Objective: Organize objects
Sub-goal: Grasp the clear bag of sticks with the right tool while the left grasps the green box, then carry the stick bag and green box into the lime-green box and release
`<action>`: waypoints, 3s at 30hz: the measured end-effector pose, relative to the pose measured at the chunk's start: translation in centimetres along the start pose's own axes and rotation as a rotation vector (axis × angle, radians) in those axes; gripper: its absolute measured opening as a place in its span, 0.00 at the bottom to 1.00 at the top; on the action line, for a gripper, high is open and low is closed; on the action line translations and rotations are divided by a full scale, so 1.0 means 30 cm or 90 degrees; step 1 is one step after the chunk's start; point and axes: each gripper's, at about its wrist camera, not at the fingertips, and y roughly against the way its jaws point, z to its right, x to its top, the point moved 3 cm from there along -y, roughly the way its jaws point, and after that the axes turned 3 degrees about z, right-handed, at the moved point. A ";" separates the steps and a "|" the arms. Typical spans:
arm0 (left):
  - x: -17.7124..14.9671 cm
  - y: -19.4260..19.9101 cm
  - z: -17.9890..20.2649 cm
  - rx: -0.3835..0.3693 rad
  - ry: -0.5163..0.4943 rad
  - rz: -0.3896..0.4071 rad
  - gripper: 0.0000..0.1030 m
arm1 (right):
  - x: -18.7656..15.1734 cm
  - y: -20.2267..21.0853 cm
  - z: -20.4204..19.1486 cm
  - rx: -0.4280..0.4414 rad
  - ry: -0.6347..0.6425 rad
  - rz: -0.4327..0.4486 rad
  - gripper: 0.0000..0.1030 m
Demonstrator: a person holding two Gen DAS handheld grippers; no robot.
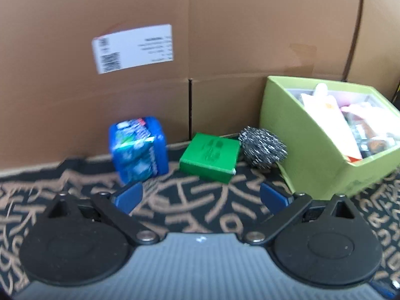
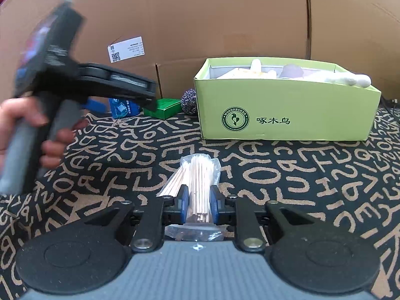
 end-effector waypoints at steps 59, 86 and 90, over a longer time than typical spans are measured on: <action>0.092 0.445 0.210 -0.208 -0.088 0.104 0.60 | 0.264 0.233 0.170 0.001 -0.001 0.115 0.11; 0.251 -0.007 0.475 -0.180 -0.130 0.087 0.98 | 0.402 -0.178 0.572 -0.158 0.013 0.090 0.53; 0.245 0.057 0.432 -0.166 -0.114 0.090 1.00 | 0.422 -0.118 0.549 -0.159 0.001 0.113 0.60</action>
